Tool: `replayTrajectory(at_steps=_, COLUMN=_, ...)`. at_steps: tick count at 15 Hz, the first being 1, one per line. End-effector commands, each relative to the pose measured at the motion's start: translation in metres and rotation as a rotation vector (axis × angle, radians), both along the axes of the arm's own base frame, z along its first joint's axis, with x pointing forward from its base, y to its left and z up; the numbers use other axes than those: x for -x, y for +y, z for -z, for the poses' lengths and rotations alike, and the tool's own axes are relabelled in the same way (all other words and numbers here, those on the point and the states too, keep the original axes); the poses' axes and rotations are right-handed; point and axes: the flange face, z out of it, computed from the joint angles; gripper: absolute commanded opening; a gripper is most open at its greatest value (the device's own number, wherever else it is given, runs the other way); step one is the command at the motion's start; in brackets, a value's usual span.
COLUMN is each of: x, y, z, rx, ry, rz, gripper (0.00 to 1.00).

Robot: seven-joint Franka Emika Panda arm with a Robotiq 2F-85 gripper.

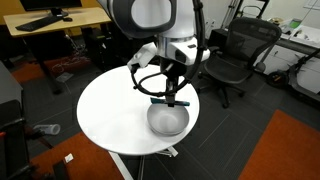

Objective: Put the marker in the bowl

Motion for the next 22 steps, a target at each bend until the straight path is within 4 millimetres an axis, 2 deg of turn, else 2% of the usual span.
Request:
replayTrajectory(at_steps=1, x=-0.015, y=-0.006, z=0.009, rx=0.004, ry=-0.031, rz=-0.016, gripper=0.05)
replayTrajectory(at_steps=10, x=-0.026, y=-0.004, z=0.034, rx=-0.019, ry=-0.013, rz=-0.011, gripper=0.05)
replayTrajectory(at_steps=11, x=-0.026, y=-0.004, z=0.035, rx=-0.022, ry=-0.009, rz=-0.008, gripper=0.44)
replayTrajectory(at_steps=12, x=-0.027, y=-0.003, z=0.037, rx=-0.026, ry=-0.006, rz=-0.01, gripper=0.44)
replayTrajectory(at_steps=19, x=-0.03, y=-0.003, z=0.04, rx=-0.033, ry=-0.004, rz=-0.006, gripper=0.95)
replayTrajectory(at_steps=20, x=-0.03, y=-0.003, z=0.04, rx=-0.034, ry=-0.004, rz=-0.006, gripper=1.0)
replayTrajectory(at_steps=22, x=-0.031, y=-0.003, z=0.041, rx=-0.035, ry=-0.004, rz=-0.005, gripper=1.0)
